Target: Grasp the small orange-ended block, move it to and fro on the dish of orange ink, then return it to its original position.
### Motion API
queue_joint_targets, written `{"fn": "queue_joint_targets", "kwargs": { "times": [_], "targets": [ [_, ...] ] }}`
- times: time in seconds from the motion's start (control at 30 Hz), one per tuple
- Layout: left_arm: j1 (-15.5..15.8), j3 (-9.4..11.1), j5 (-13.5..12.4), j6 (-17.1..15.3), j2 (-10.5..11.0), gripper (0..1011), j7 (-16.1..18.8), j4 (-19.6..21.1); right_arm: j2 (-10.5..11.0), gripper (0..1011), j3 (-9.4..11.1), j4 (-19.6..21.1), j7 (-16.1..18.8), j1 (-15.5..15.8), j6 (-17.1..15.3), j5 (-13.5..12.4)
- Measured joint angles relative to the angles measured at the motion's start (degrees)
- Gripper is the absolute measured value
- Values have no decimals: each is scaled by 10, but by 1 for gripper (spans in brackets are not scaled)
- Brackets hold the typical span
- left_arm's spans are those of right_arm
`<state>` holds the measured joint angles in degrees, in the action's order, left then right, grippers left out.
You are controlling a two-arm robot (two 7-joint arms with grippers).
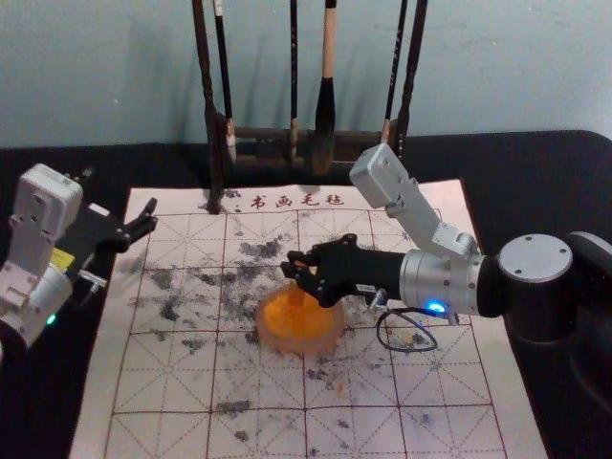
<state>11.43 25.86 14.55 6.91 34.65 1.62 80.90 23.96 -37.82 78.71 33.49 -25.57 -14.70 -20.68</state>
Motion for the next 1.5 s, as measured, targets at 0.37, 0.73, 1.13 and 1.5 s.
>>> {"fn": "queue_joint_targets", "kwargs": {
  "times": [0.37,0.73,1.13,1.5],
  "targets": [
    [0,0,0,0,0,1001,0,0,5,125,6,4,-1,4,0,1],
    [0,0,0,0,0,1001,0,0,8,125,12,11,-1,8,1,-3],
    [0,0,0,0,0,1001,0,0,35,125,54,78,-14,36,-5,-49],
    [0,0,0,0,0,1001,0,0,71,125,108,155,-76,82,-25,-86]
  ]
}}
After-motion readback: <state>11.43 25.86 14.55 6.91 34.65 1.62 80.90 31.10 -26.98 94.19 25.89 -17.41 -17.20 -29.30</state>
